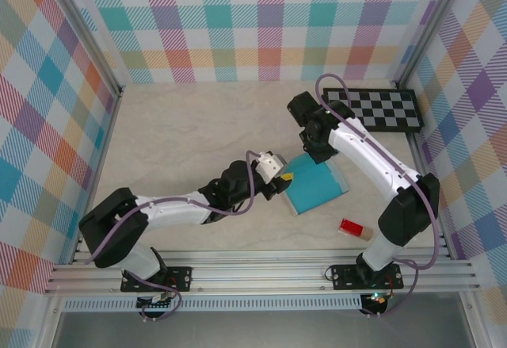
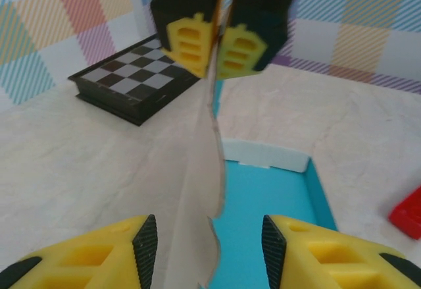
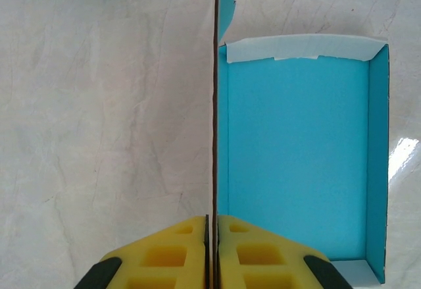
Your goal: Fold the paper box
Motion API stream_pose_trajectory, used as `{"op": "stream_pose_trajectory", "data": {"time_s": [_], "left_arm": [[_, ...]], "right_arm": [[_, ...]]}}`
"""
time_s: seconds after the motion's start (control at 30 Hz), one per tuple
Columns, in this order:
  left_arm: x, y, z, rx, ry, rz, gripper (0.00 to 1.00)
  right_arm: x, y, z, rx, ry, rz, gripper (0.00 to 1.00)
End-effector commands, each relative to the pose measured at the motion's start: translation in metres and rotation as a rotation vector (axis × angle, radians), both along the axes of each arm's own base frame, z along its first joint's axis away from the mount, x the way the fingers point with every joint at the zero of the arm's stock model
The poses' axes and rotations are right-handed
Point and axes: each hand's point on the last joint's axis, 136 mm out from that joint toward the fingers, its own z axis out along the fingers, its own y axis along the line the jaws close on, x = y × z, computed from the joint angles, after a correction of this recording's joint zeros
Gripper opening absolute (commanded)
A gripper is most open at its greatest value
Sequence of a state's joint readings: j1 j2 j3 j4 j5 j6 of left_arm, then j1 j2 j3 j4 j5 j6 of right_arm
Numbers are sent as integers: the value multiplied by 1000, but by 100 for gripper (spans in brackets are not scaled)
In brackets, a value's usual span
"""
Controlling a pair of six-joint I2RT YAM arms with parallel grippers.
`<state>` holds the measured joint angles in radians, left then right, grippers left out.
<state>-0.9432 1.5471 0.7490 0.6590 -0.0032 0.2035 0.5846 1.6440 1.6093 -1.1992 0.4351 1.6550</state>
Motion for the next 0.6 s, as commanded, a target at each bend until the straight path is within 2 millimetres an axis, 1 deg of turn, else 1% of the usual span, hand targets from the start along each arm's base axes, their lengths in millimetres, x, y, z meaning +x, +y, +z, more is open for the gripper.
{"op": "stream_pose_trajectory", "data": {"time_s": [0.0,0.1,0.2,0.27,0.33,0.37,0.4,0.5,0.53,0.57], "left_arm": [[13,-7,5,-14,-45,62,43],[15,-13,3,-7,-49,73,31],[19,-11,6,0,-64,114,18],[22,-9,8,2,-66,141,14],[24,-8,9,7,-60,148,13],[23,-9,8,11,-55,144,8],[23,-10,7,18,-53,140,1],[29,-8,0,77,-50,160,0],[31,-5,-4,96,-50,159,0],[33,-1,-8,108,-35,140,0]], "right_arm": [[-3,-5,2,-25,5,-33,11],[-3,-6,2,-30,1,-32,11],[-3,-8,2,-37,-1,-31,11],[-4,-9,0,-42,1,-26,11],[-5,-10,-1,-43,1,-28,12],[-6,-10,-2,-43,1,-26,13],[-5,-10,-3,-44,0,-19,15],[1,-8,2,-65,-28,59,28],[6,-10,8,-89,-58,111,35],[14,-10,15,-122,-95,186,46]]}}
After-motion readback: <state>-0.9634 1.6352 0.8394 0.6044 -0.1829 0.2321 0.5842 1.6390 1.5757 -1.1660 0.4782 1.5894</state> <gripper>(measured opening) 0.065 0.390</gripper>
